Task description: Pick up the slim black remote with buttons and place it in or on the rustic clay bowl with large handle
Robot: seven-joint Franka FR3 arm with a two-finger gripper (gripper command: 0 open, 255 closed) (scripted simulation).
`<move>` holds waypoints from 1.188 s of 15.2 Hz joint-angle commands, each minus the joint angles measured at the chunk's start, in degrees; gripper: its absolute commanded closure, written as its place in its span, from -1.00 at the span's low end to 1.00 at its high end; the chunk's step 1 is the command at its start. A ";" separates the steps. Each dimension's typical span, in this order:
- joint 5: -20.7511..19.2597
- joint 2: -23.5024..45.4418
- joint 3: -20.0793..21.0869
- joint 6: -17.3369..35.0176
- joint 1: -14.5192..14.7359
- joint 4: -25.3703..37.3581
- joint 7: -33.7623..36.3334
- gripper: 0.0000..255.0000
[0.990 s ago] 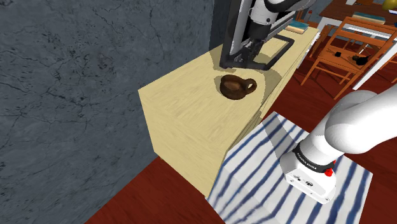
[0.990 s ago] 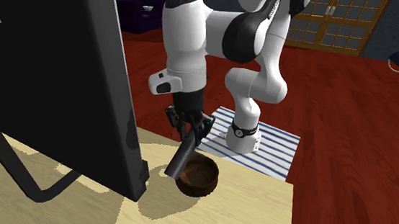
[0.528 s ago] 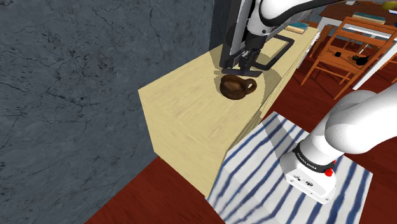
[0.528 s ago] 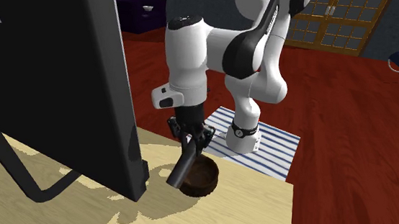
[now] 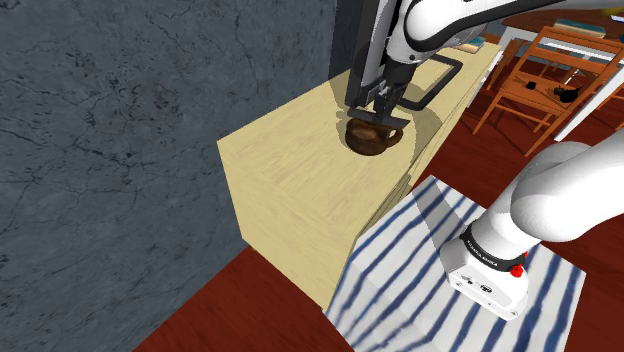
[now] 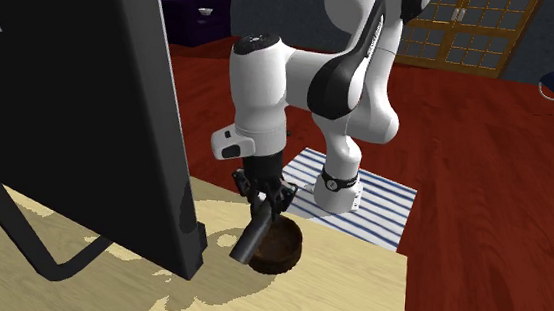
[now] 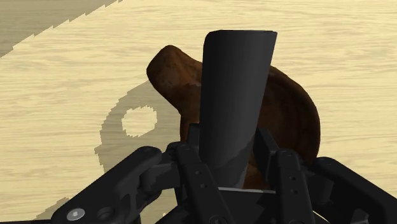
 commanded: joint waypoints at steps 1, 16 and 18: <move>-0.01 0.01 -0.01 0.00 -0.01 -0.07 -0.01 1.00; -0.40 -2.31 0.06 -7.89 -0.27 5.51 0.26 -1.00; -0.40 -2.31 0.06 -7.89 -0.27 5.51 0.26 -1.00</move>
